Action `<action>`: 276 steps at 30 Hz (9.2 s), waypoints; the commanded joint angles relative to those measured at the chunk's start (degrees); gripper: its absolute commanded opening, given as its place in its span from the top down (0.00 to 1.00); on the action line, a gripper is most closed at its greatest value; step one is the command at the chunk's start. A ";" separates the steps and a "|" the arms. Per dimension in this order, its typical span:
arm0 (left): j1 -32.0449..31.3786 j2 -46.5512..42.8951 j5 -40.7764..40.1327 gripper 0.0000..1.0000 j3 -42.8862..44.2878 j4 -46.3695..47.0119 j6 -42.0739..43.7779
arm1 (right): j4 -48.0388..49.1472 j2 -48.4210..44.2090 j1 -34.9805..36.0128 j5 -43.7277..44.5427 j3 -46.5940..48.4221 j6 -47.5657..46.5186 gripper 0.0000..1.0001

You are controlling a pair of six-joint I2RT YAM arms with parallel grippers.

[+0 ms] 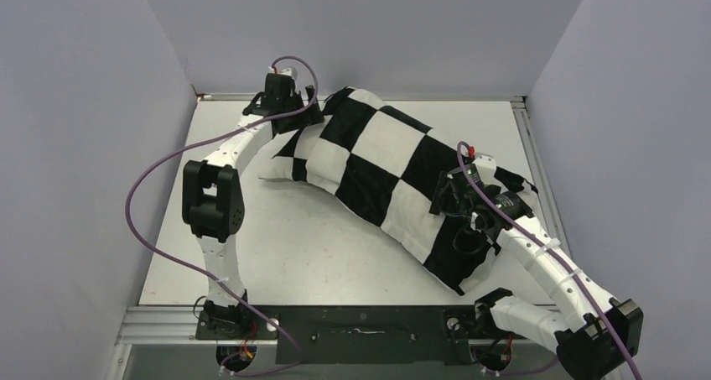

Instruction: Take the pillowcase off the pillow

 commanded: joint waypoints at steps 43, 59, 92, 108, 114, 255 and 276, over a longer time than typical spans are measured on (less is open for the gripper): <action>-23.83 -69.44 -14.16 0.04 -56.41 1.50 -12.66 | 28.58 29.75 -10.72 -19.43 24.22 -18.29 0.10; 4.51 -55.08 1.08 0.03 -56.23 12.98 -19.43 | 32.90 12.75 -5.04 -29.13 1.01 -10.77 0.10; -21.11 -67.26 -10.31 0.03 -65.61 12.40 -20.93 | 29.63 9.44 -9.12 -18.06 1.86 -16.72 0.10; -9.29 -54.86 1.12 0.03 -52.95 8.54 -11.17 | 27.06 7.76 5.94 -15.55 4.68 -14.13 0.10; -14.86 -58.93 -1.89 0.03 -56.77 8.93 -10.37 | 21.77 11.95 18.01 -2.14 8.50 -19.99 0.10; -56.82 -31.76 -6.97 0.92 -57.54 30.97 9.41 | 19.61 2.68 1.09 -40.37 -5.13 -10.02 0.46; -57.26 -30.70 -6.30 0.92 -55.07 29.21 10.17 | 25.66 14.42 6.12 -31.01 -12.54 -9.46 0.13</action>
